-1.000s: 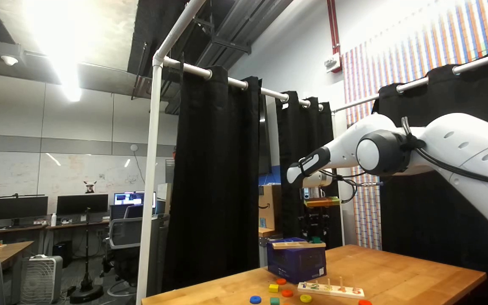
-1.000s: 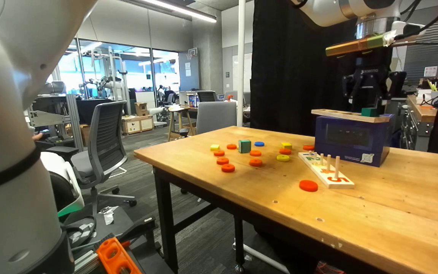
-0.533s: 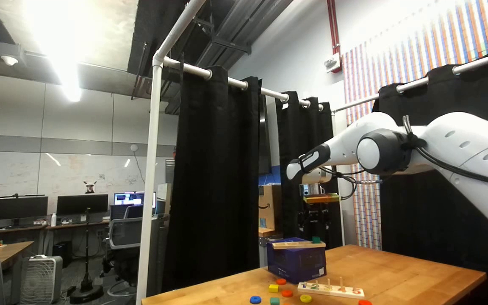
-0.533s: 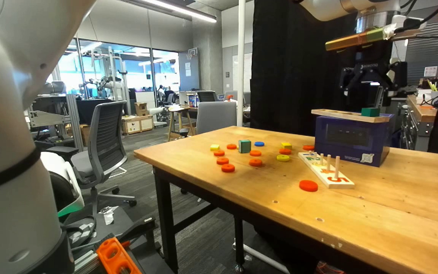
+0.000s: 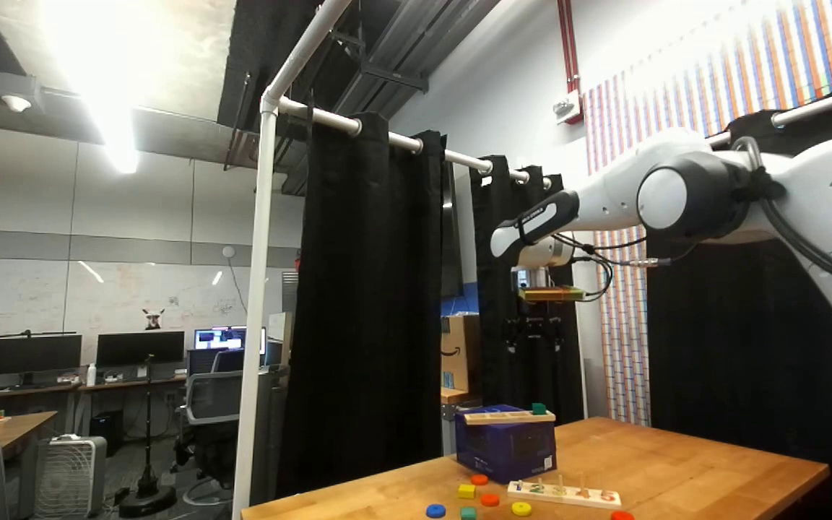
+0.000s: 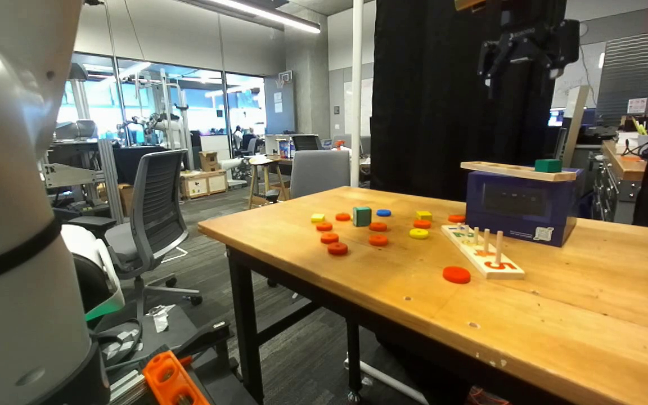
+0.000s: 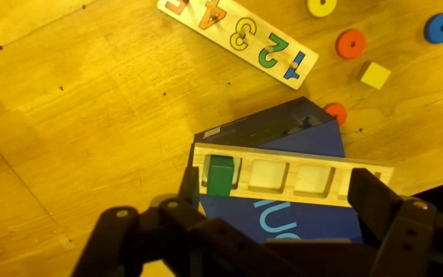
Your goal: Put the green toy on top of the wooden object.
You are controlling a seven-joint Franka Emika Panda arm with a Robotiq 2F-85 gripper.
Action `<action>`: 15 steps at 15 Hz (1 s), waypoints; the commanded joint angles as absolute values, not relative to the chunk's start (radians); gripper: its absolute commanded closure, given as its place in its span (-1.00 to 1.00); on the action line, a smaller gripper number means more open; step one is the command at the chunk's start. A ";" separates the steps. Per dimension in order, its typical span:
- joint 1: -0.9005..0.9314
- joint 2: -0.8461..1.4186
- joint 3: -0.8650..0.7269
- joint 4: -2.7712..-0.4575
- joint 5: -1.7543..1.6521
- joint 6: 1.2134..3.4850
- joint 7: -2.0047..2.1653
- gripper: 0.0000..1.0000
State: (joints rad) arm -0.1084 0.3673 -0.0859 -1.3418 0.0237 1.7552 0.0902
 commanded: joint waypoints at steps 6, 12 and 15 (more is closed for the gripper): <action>-0.092 -0.067 -0.071 -1.826 0.050 1.819 0.014 -1.00; -0.079 -0.255 -0.071 -2.155 0.042 1.876 -0.064 -1.00; -0.066 -0.345 -0.066 -2.333 0.030 1.918 -0.112 -1.00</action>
